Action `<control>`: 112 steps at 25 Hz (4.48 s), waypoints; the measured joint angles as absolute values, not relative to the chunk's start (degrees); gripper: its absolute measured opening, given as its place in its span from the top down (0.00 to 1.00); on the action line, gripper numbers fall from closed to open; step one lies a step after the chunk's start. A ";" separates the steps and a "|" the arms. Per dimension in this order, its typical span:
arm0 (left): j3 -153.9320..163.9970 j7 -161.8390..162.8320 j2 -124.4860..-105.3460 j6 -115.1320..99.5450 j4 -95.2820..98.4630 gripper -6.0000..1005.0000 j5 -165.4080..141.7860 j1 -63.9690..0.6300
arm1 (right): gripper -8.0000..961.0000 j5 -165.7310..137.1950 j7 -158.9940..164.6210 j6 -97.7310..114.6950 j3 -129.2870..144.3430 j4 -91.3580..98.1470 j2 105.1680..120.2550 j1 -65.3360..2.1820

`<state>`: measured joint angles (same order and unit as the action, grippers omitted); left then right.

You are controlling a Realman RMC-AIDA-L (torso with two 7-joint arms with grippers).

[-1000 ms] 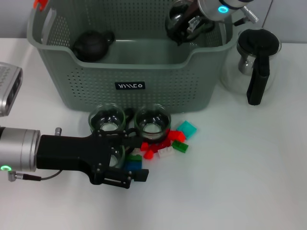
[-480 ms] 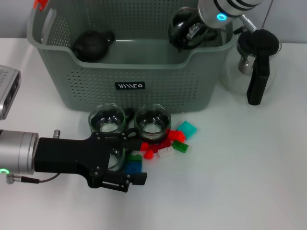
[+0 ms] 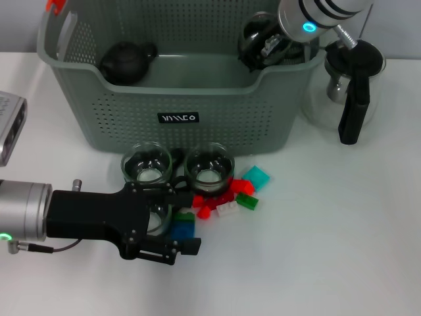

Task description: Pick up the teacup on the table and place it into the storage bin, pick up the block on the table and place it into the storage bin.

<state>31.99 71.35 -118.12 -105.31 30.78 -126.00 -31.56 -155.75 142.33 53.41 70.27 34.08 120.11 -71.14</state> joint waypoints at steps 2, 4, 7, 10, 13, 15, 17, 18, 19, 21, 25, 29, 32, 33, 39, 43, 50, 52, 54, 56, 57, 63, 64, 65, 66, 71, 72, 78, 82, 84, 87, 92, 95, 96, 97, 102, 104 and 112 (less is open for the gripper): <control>31.99 71.36 -118.12 -105.30 30.76 0.19 -125.88 -31.51 | 0.93 -155.78 142.49 52.95 70.32 33.68 120.06 -71.12; 31.99 71.36 -118.12 -105.29 30.76 0.19 -125.82 -31.47 | 0.93 -155.77 142.50 52.65 70.35 33.34 120.02 -71.12; 31.99 71.36 -118.12 -105.29 30.76 0.19 -125.80 -31.40 | 0.93 -155.82 142.47 52.61 70.37 33.25 120.02 -71.09; 31.99 71.36 -118.12 -105.31 30.76 0.19 -125.75 -31.38 | 0.93 -156.28 142.46 52.58 70.39 32.83 120.02 -71.00; 31.99 71.36 -118.12 -105.32 30.76 0.19 -125.72 -31.37 | 0.93 -157.00 142.48 52.31 70.40 32.71 120.07 -70.93; 31.99 71.37 -118.12 -105.34 30.76 0.19 -125.72 -31.36 | 0.93 -157.19 142.52 52.02 70.40 32.71 120.12 -70.83; 31.99 71.37 -118.12 -105.35 30.76 0.19 -125.72 -31.31 | 0.93 -157.23 142.51 51.73 70.40 32.85 120.18 -70.75; 31.99 71.37 -118.12 -105.35 30.76 0.19 -125.72 -31.29 | 0.93 -157.24 142.50 51.72 70.40 33.00 120.20 -70.75; 31.99 71.36 -118.12 -105.36 30.76 0.19 -125.72 -31.26 | 0.93 -157.24 142.50 51.71 70.40 33.10 120.21 -70.75; 32.00 71.37 -118.12 -105.37 30.76 0.19 -125.68 -31.20 | 0.93 -157.22 142.42 51.71 70.40 33.21 120.17 -70.85; 31.96 71.37 -118.12 -105.38 30.76 0.19 -125.62 -31.10 | 0.93 -157.11 142.14 51.78 70.40 33.59 120.15 -71.15; 31.91 71.35 -118.16 -105.38 30.76 0.19 -125.59 -31.03 | 0.93 -156.98 141.92 51.59 70.40 33.74 120.20 -71.25; 31.90 71.33 -118.20 -105.38 30.76 0.20 -125.59 -31.03 | 0.93 -156.84 141.54 51.19 70.41 33.53 120.31 -71.36; 31.90 71.32 -118.21 -105.38 30.76 0.20 -125.59 -31.02 | 0.93 -156.82 141.45 51.00 70.45 33.34 120.33 -71.41; 31.90 71.30 -118.21 -105.38 30.76 0.20 -125.59 -31.02 | 0.93 -156.73 141.38 49.83 70.60 32.57 120.44 -71.53; 31.90 71.28 -118.21 -105.38 30.76 0.20 -125.59 -31.02 | 0.93 -156.21 141.36 48.69 71.33 31.61 120.63 -71.62; 31.90 71.28 -118.21 -105.38 30.76 0.20 -125.68 -31.02 | 0.93 -153.13 141.33 46.20 74.56 30.88 120.68 -71.28; 31.91 71.25 -118.21 -105.38 30.76 0.20 -125.74 -31.02 | 0.93 -152.97 141.32 45.49 74.73 30.53 120.68 -71.26; 31.91 71.22 -118.22 -105.38 30.76 0.20 -125.77 -31.02 | 0.93 -152.96 141.32 45.02 74.83 30.24 120.68 -71.24; 31.91 71.21 -118.21 -105.38 30.76 0.20 -125.82 -31.02 | 0.93 -152.94 141.32 44.48 74.88 29.85 120.68 -71.22; 31.91 71.20 -118.22 -105.38 30.76 0.20 -125.84 -31.02 | 0.93 -152.93 141.32 44.20 74.88 29.66 120.68 -71.19; 31.90 71.19 -118.22 -105.38 30.76 0.20 -125.86 -31.02 | 0.93 -152.92 141.24 42.14 75.00 28.47 120.68 -71.05; 31.90 71.19 -118.22 -105.38 30.76 0.20 -125.85 -31.02 | 0.93 -152.93 141.22 42.07 75.03 28.35 120.68 -71.03; 31.90 71.19 -118.22 -105.38 30.76 0.20 -125.84 -31.02 | 0.93 -152.92 141.20 41.98 75.05 28.27 120.68 -71.02; 31.90 71.19 -118.22 -105.38 30.76 0.20 -125.84 -31.02 | 0.93 -152.93 141.18 41.95 75.06 28.25 120.67 -71.02; 31.91 71.19 -118.22 -105.38 30.76 0.20 -125.80 -31.02 | 0.93 -152.92 141.15 41.93 75.09 28.22 120.68 -71.01; 31.90 71.19 -118.21 -105.38 30.76 0.20 -125.80 -31.02 | 0.93 -152.93 141.15 41.93 75.11 28.22 120.68 -71.01; 31.91 71.19 -118.22 -105.38 30.76 0.21 -125.77 -31.02 | 0.91 -152.93 141.15 42.57 75.11 28.78 120.63 -71.01; 31.91 71.19 -118.22 -105.38 30.76 0.21 -125.75 -31.02 | 0.88 -152.93 141.15 42.94 75.06 29.37 120.59 -71.01; 31.90 71.19 -118.22 -105.38 30.76 0.21 -125.69 -31.02 | 0.83 -152.93 141.14 43.15 75.06 29.59 120.58 -71.01; 31.91 71.19 -118.22 -105.38 30.76 0.21 -125.68 -31.02 | 0.68 -152.93 140.80 43.43 75.05 30.12 120.58 -71.01; 31.90 71.19 -118.22 -105.38 30.76 0.21 -125.68 -31.01 | 0.48 -152.93 140.63 43.64 75.05 31.62 120.58 -70.89; 31.85 71.19 -118.22 -105.38 30.76 0.21 -125.68 -30.92 | 0.39 -152.93 140.62 44.40 74.88 34.67 120.50 -70.10; 31.83 71.19 -118.21 -105.38 30.76 0.21 -125.67 -30.90 | 0.38 -152.78 140.62 44.78 74.84 36.23 120.46 -69.69; 31.81 71.19 -118.21 -105.38 30.76 0.21 -125.68 -30.87 | 0.36 -152.37 140.59 45.41 74.84 38.19 120.40 -69.00; 31.77 71.22 -118.21 -105.37 30.76 0.21 -125.72 -30.73 | 0.29 -145.53 137.34 51.26 74.09 50.62 120.09 -64.78; 31.73 71.24 -118.21 -105.43 30.76 0.21 -125.86 -30.64 | 0.26 -142.07 135.36 55.08 73.78 55.77 120.01 -62.51; 31.73 71.19 -118.15 -106.19 31.39 0.21 -125.98 -29.72 | 0.15 -132.60 131.48 72.30 73.51 76.83 119.92 -52.00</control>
